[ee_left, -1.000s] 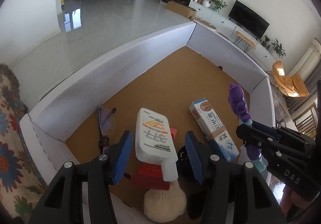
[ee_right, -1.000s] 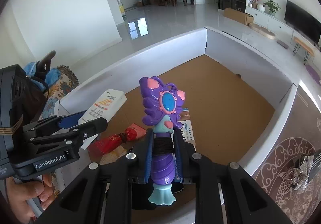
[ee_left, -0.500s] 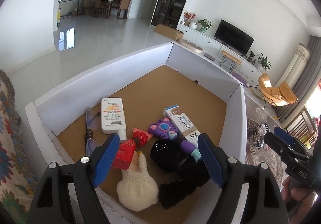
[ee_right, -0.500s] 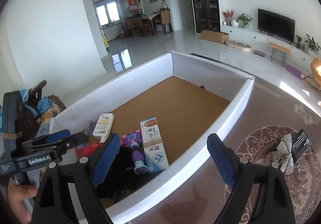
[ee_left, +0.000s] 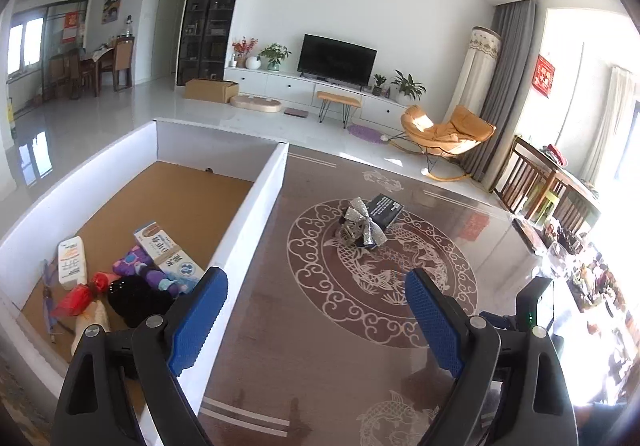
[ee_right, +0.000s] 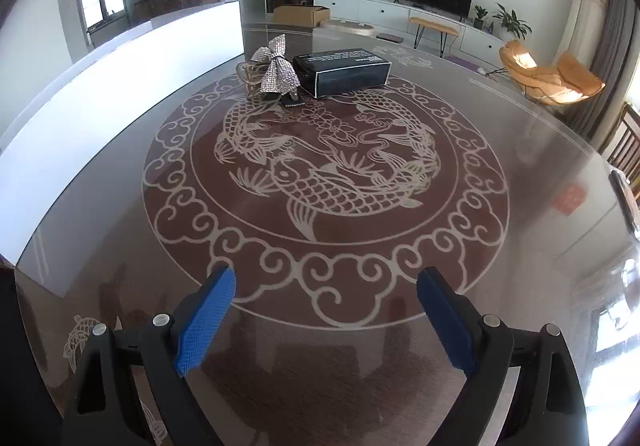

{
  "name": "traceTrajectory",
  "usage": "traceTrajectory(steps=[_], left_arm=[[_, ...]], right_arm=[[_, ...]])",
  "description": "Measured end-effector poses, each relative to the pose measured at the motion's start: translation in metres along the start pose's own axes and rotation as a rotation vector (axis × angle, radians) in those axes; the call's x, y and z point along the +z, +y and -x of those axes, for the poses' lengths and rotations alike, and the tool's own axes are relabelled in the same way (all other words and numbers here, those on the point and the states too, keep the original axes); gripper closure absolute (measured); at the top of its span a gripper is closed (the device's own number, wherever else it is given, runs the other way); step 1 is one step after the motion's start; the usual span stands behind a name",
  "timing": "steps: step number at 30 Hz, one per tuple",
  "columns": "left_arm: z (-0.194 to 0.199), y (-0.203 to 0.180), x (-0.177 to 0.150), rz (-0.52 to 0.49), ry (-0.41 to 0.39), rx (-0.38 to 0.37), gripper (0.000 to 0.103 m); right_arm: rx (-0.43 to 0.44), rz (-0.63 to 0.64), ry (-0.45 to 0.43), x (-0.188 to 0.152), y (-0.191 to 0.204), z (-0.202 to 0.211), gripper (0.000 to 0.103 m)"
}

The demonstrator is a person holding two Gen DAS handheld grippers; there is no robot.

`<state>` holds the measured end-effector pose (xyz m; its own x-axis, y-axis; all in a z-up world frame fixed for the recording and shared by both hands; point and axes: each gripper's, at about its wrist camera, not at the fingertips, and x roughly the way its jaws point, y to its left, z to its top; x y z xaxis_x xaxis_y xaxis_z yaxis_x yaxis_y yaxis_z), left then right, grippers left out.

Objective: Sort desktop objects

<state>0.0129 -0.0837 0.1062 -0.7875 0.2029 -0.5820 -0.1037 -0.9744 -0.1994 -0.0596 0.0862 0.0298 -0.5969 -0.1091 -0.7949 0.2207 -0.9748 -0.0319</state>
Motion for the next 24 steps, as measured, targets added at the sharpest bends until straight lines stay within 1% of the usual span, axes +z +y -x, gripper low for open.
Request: traceTrajectory(steps=[3,5,11,13,17,21,24], left_arm=[[-0.021,-0.029,-0.014,-0.060,0.053,-0.013,0.012],[-0.035,-0.045,-0.027,-0.091,0.093,-0.015,0.012],[-0.078,-0.071,-0.061,-0.157,0.214,0.001,0.012],[-0.090,-0.075,-0.072,-0.178,0.240,0.016,0.012],[-0.110,-0.077,-0.087,-0.197,0.287,0.039,0.012],[-0.129,-0.071,-0.094,-0.192,0.318,0.085,0.012],[-0.141,-0.060,-0.095,-0.161,0.343,0.115,0.012]], right_arm=[[-0.014,-0.028,0.004,-0.012,-0.014,0.004,0.010],[-0.022,-0.027,0.007,-0.016,-0.015,0.004,0.010],[-0.011,-0.018,0.008,-0.019,-0.013,0.003,0.010],[-0.011,-0.030,0.015,-0.018,-0.014,0.001,0.009],[-0.015,-0.052,0.030,-0.019,-0.019,-0.002,0.000],[-0.015,-0.052,0.030,-0.019,-0.019,-0.002,0.000],[-0.015,-0.052,0.030,-0.019,-0.019,-0.002,0.000]])
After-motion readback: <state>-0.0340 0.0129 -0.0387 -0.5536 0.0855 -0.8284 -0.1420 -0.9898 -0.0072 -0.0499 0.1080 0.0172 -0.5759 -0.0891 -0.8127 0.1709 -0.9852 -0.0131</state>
